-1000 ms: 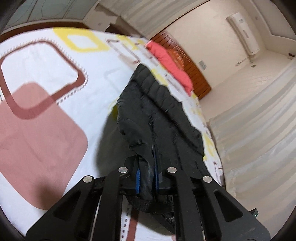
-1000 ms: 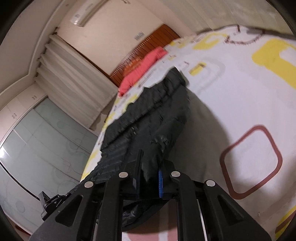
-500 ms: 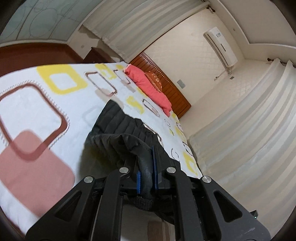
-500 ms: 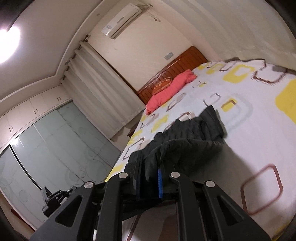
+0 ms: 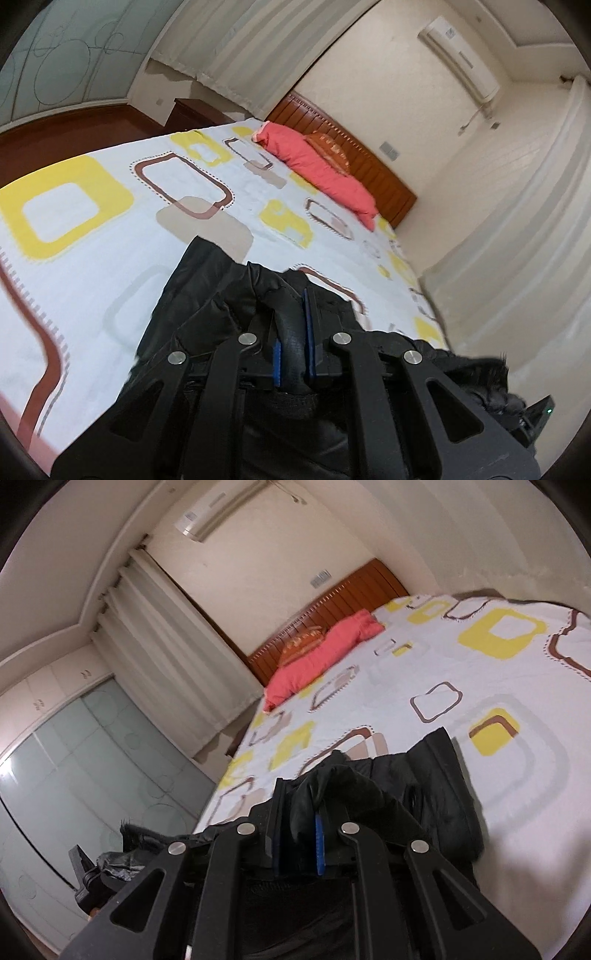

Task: Fold large clothes
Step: 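Grasp the jacket hem with both tools and lift it toward the collar, then carry the held hem over the jacket and lay it down with both tools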

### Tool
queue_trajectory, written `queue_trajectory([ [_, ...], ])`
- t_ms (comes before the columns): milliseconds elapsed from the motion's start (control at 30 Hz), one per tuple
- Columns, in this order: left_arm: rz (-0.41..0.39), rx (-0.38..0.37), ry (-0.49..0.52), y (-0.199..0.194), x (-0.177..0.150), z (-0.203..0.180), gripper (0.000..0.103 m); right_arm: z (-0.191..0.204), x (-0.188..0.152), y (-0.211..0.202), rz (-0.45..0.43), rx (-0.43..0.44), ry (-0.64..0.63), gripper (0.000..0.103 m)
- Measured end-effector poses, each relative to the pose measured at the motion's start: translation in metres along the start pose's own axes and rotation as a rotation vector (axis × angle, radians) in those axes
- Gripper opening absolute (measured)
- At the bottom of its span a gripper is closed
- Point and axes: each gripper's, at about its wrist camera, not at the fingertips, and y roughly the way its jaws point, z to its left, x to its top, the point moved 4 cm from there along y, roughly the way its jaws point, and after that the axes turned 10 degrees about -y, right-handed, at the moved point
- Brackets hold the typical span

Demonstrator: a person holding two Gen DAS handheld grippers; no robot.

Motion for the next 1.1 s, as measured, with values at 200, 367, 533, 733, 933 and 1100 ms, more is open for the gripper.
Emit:
queue_trajectory([
  [200,0.018,0.093,0.036,0.092,0.012,0.0,0.009,-0.036,0.009,0.082,0.084,-0.06,0.026,0.013],
  [367,0.03,0.184,0.067,0.152,0.013,0.016,0.009,-0.069,0.005,0.139,0.152,-0.143,0.025,0.013],
  [533,0.056,0.257,0.116,0.194,0.005,0.03,0.009,-0.096,-0.007,0.185,0.215,-0.194,0.033,0.014],
  [733,0.082,0.307,0.141,0.222,0.0,0.039,0.009,-0.108,-0.02,0.213,0.254,-0.239,0.02,0.015],
  [933,0.123,0.258,0.094,0.22,0.007,0.041,0.016,-0.109,-0.016,0.208,0.247,-0.222,0.063,0.024],
  [1100,0.134,0.172,-0.016,0.205,0.022,0.04,0.055,-0.102,-0.008,0.198,0.209,-0.206,0.086,0.05],
])
